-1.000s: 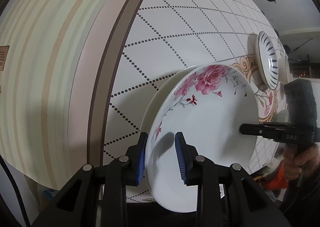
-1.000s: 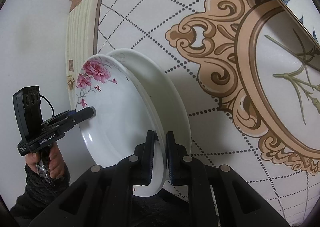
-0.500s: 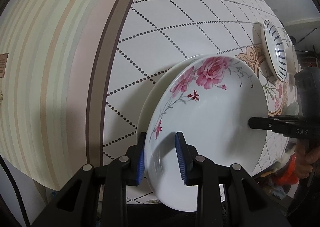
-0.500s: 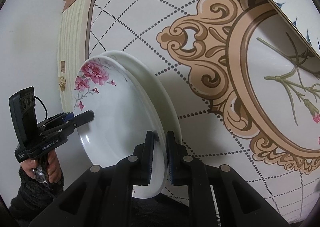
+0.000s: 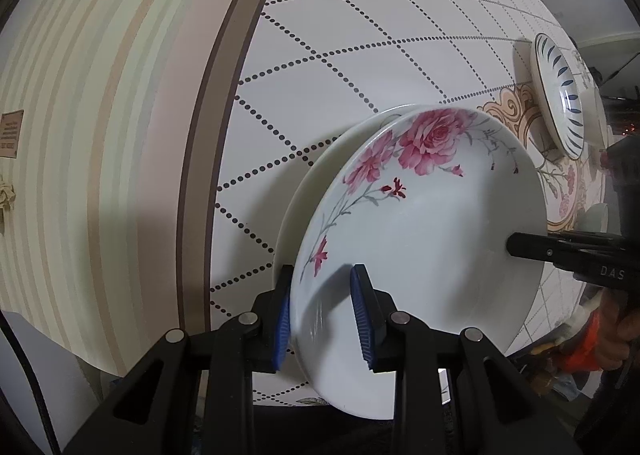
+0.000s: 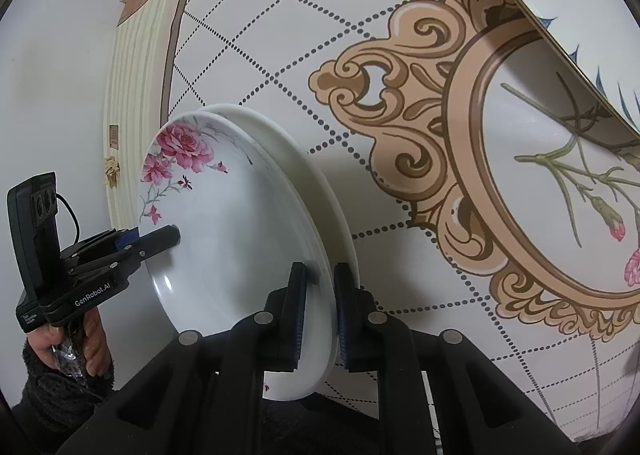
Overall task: Organize plates and bowls
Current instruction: 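Lower the pink-flower plate onto the white plate and open both tools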
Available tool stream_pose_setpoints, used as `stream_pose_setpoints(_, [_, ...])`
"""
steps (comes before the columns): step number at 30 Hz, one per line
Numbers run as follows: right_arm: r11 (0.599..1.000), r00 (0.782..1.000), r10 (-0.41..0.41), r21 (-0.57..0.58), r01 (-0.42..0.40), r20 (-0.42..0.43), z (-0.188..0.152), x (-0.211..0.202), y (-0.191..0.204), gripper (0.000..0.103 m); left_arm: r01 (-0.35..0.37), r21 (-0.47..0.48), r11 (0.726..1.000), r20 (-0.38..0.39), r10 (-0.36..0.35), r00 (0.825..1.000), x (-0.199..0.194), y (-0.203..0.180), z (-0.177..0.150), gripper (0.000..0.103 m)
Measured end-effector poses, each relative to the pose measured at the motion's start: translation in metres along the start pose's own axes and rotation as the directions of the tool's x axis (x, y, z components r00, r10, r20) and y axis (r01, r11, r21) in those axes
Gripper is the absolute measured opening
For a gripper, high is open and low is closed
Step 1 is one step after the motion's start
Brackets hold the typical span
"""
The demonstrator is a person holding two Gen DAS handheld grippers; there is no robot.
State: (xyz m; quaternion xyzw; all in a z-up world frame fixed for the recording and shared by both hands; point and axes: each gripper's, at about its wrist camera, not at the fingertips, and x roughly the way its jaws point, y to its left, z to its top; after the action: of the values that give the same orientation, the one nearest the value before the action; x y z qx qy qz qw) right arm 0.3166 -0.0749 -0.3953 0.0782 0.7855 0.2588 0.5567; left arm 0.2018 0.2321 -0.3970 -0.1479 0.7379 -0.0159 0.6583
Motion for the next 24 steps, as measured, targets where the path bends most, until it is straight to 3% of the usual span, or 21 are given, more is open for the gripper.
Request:
stream_pose_setpoints(13, [1.0,1.0,-0.025,-0.01,0.025,0.014,-0.002,-0.003,0.004,0.015,-0.138,0.045,0.989,-0.026,0.139,0.99,0.007,-0.034,0.001,0.024])
stream_pose_setpoints(18, [0.998,0.998,-0.053,-0.022,0.053,0.017,-0.003,-0.001,0.01,0.013,-0.236,0.093,0.967,-0.012,0.238,0.971,0.007,-0.059,0.0,0.022])
stream_pose_setpoints(21, [0.996,0.997,-0.081,-0.037,0.082,0.019,-0.003,0.002,0.017,0.013,-0.187,0.094,0.978,-0.033,0.19,0.981,0.006,-0.071,0.001,0.015])
stream_pose_setpoints(24, [0.993,0.994,-0.107,-0.046,0.107,0.021,-0.005,0.005,0.022,0.013,-0.21,0.117,0.971,-0.02,0.214,0.977,0.01,-0.086,0.002,0.015])
